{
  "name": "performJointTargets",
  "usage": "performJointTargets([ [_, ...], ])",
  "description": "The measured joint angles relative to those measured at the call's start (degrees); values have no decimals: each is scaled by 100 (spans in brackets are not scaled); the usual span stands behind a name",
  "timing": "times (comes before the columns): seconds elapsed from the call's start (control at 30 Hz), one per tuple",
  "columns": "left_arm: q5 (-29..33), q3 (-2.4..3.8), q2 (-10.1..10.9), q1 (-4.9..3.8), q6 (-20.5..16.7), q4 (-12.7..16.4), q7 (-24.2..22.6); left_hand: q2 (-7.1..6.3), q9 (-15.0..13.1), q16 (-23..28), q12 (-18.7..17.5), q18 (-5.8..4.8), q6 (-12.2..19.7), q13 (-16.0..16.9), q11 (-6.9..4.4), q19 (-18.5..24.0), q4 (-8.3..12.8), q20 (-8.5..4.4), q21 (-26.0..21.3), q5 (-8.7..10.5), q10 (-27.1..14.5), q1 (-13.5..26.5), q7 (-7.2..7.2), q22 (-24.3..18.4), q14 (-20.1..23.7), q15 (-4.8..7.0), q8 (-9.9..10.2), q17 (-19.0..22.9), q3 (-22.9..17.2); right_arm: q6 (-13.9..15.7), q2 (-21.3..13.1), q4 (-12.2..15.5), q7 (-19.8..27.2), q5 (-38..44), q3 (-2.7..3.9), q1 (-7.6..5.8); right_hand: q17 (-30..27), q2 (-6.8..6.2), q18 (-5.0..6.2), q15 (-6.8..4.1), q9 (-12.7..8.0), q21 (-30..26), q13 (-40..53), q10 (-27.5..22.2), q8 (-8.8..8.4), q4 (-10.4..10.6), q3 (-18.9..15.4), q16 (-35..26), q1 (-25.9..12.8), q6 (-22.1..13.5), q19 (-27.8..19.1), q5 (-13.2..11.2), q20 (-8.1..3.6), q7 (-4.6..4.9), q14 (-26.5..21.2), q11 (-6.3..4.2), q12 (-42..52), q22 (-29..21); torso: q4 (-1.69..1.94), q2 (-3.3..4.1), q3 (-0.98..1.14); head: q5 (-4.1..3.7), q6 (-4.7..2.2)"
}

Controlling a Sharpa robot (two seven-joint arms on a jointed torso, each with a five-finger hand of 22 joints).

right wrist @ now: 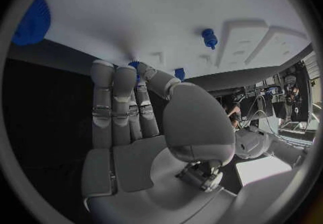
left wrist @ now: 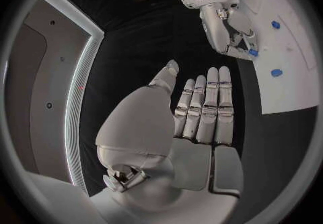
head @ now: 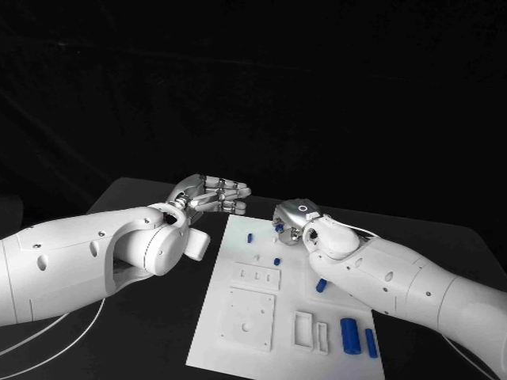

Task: Assemble the parts on the task board

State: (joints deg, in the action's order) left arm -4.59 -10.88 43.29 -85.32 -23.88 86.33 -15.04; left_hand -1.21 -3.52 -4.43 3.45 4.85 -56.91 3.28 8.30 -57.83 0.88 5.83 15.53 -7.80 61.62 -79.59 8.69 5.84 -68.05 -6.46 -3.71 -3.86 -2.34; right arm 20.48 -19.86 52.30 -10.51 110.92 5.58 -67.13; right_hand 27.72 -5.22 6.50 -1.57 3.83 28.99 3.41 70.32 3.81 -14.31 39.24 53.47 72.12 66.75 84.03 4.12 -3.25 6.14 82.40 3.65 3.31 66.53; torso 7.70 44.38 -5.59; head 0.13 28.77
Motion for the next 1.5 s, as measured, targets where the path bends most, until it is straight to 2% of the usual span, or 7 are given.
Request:
performJointTargets([
  [0.2, -1, 0, -1, 0, 0, -3, 2, 0, 0, 0, 0, 0, 0, 0, 0, 0, 0, 0, 31, 0, 0, 0, 0, -9, 20, -20, 0, 0, 0, 26, -4, -79, 8, -82, -6, 9, -78, -390, 143, 136, -22, -455, -4, -915, 1, 118, -580, -80, 22, -666, -5, -13, 149, 9, 4, 226, 20, -243, -1, 1, -5, -1, -3],
  [0.3, -1, 0, 0, -1, 0, -10, 3, 0, 0, 0, 0, 0, 0, 0, 0, 0, 0, 0, 31, 0, 0, 0, 0, -9, 20, -20, 0, 0, 0, 61, -11, -71, 14, -133, -7, 9, -131, -400, 254, 180, -22, -712, -8, -1309, 1, 270, -1284, -101, 292, -798, 1, -13, 204, -80, 18, 293, 20, -429, -1, 1, -6, -1, -3],
  [0.57, -1, 0, 25, -1, 0, -50, 5, 0, 0, 0, 0, 0, 0, 0, 10, 0, 0, 0, 31, 0, -52, 0, 0, -19, 20, -20, 0, 0, 0, 218, -246, 230, 37, -265, -9, 9, -164, -429, 275, 181, -22, -804, -13, -1359, 1, 396, -1472, -101, 376, -836, 2, -13, 205, -104, 17, 307, 20, -516, -12, -2, -1, -41, -9],
  [0.7, -1, -1, 53, -2, 0, -77, 7, 0, 0, 0, 0, 1, 0, 0, 10, 0, 0, 0, 31, 0, -52, 0, 0, -19, 20, -20, 0, 0, 0, 309, -612, 625, 49, -348, 17, 10, -169, -429, 274, 181, -21, -804, -13, -1028, 0, 392, -1355, -101, 376, -779, 2, -13, 205, -79, 18, 245, 10, -516, -36, -10, 12, -104, -27],
  [1.03, -2, -1, 155, -3, 1, -95, 7, 0, 0, 0, 0, 0, 0, 0, 10, 0, 0, 0, 31, 0, -52, 0, 0, -24, 20, -20, 0, 0, 0, 355, -1756, 1517, 63, -798, 289, 3, -138, -523, 231, 53, -24, -594, -4, -31, 0, 295, -674, -68, 68, -419, 1, 83, 117, 75, 19, 30, 10, -355, -159, -43, 65, -260, -64],
  [1.33, -3, -7, 227, -3, 9, -88, 7, 0, 0, 0, 0, 1, 0, 0, 10, 0, 0, 0, 31, 0, -52, 0, 0, -24, 20, -20, 0, 0, 0, 134, -2331, 1838, 83, -1239, 395, 4, -41, -572, 77, -116, -23, -505, 37, 583, 0, 555, -1367, -48, 20, -412, -11, 370, -57, 66, 2, -154, 24, -288, -270, -63, 144, -372, -43],
  [1.5, -3, -14, 250, -3, 14, -88, 7, 0, 0, 0, 0, 1, 0, 0, 10, 0, 0, 0, 31, 0, -52, 0, 0, -32, 20, -20, 0, 0, 0, -87, -2364, 1810, 117, -1430, 407, 7, 124, -489, -170, -371, -18, -100, 1605, 1205, -1, 635, -2463, 32, 182, -472, -8, 586, -342, -84, 30, -485, 1122, -90, -293, -60, 177, -429, -22],
])
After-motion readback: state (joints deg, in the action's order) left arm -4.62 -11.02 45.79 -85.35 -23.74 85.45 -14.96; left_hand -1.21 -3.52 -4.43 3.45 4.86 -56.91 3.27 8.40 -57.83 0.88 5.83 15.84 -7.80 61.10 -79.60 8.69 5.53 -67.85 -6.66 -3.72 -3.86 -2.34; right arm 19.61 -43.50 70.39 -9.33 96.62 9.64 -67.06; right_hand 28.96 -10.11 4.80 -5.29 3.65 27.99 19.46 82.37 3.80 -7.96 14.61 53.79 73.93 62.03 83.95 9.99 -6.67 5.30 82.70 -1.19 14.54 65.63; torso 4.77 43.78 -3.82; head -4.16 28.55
